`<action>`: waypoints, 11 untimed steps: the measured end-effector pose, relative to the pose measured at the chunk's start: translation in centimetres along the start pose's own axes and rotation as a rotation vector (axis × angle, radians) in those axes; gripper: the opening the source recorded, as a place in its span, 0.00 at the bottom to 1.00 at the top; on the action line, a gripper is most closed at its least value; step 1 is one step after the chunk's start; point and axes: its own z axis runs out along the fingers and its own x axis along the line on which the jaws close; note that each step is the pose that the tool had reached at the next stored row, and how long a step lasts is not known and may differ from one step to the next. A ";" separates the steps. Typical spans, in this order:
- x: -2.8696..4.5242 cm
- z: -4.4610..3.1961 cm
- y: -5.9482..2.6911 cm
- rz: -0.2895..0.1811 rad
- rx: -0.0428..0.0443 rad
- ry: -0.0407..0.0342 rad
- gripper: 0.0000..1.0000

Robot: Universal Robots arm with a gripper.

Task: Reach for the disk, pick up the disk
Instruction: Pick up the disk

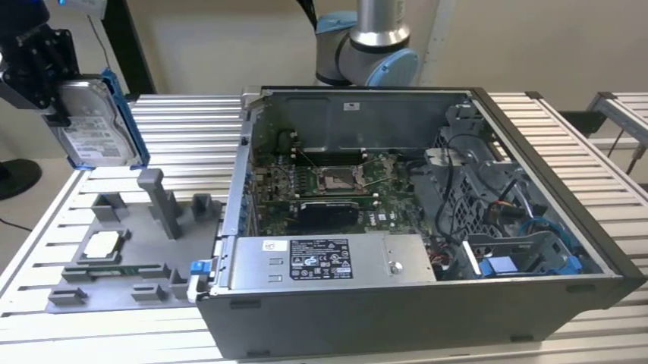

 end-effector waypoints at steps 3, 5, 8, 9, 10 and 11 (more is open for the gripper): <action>-0.01 -0.94 0.01 0.000 0.0000 0.0000 0.00; -0.02 -1.74 0.02 0.000 0.0001 -0.0001 0.00; -0.04 -3.14 0.03 0.000 -0.0001 0.0000 0.00; -0.05 -3.57 0.04 0.000 0.0001 0.0000 0.00; -0.05 -4.05 0.04 0.000 0.0000 0.0000 0.00; -0.06 -4.48 0.05 0.000 0.0000 0.0000 0.00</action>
